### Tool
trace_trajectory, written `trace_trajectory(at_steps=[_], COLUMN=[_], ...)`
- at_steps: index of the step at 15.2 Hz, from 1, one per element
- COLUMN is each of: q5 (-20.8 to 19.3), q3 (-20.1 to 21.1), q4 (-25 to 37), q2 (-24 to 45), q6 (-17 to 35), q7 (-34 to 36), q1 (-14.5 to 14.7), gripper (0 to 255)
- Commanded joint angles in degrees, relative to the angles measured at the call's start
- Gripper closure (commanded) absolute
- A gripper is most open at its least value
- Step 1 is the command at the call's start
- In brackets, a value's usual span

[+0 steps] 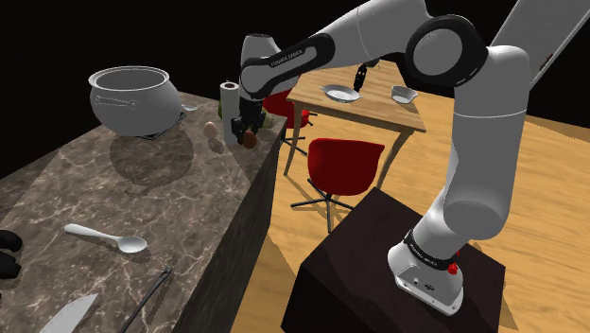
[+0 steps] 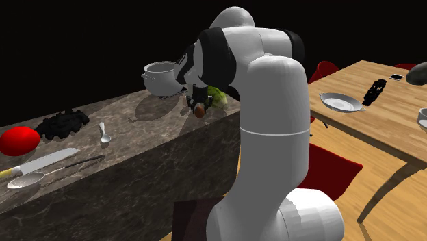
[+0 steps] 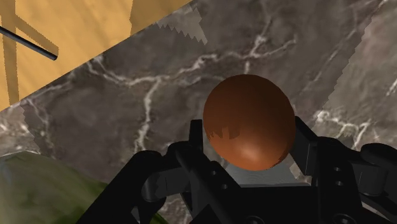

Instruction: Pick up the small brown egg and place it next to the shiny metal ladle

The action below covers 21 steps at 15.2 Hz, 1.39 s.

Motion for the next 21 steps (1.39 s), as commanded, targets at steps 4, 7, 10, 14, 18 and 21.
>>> trace_trajectory(at_steps=[4, 7, 10, 14, 18, 21], q5=[0.0, 0.1, 0.2, 0.2, 0.3, 0.3], q3=[0.0, 0.1, 0.1, 0.2, 0.2, 0.2], q4=[0.2, 1.0, 2.0, 3.4, 5.1, 6.4], q2=[-0.4, -1.4, -2.4, -3.6, -4.6, -5.3], q6=[-0.6, -2.5, -4.4, -7.0, -9.7, -11.7], q7=[0.0, 0.1, 0.2, 0.2, 0.4, 0.4], q1=[0.0, -0.1, -0.1, -0.1, -0.2, -0.2], gripper=[255, 255, 255, 255, 255, 255])
